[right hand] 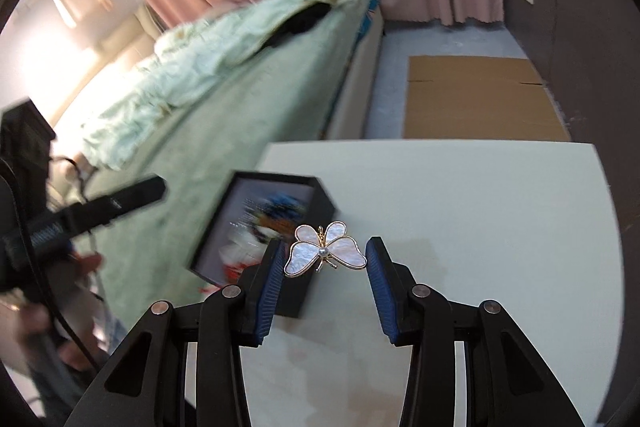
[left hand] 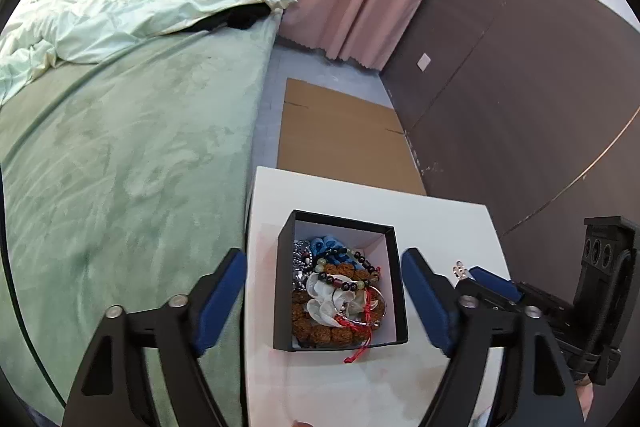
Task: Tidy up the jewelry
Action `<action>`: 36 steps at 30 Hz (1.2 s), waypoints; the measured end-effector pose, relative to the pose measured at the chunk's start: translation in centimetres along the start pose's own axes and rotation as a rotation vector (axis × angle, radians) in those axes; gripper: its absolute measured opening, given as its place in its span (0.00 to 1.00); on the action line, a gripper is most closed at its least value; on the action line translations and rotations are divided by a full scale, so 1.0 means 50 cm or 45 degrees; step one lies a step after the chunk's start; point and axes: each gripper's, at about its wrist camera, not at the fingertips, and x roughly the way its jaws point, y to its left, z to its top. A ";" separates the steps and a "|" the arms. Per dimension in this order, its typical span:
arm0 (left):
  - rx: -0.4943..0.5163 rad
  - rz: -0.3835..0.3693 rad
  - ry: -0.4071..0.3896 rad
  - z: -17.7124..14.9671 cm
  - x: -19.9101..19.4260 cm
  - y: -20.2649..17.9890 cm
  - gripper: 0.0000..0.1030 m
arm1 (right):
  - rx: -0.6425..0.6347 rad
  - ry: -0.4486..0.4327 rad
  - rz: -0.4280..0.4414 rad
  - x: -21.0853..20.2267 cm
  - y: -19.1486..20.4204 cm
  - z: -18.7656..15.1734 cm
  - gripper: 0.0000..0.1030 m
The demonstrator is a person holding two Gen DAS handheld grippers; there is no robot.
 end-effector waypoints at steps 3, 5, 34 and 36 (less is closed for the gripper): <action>-0.011 0.006 -0.019 -0.002 -0.013 0.011 0.83 | 0.013 -0.021 0.064 0.010 0.026 0.007 0.41; -0.021 0.011 -0.022 -0.003 -0.019 0.018 0.83 | 0.017 -0.031 0.098 0.019 0.048 0.009 0.41; 0.146 0.002 -0.060 -0.057 -0.071 -0.030 0.85 | 0.160 -0.053 -0.045 -0.089 -0.001 -0.053 0.79; 0.170 -0.001 -0.059 -0.067 -0.074 -0.042 0.88 | 0.169 -0.071 -0.083 -0.108 -0.006 -0.060 0.81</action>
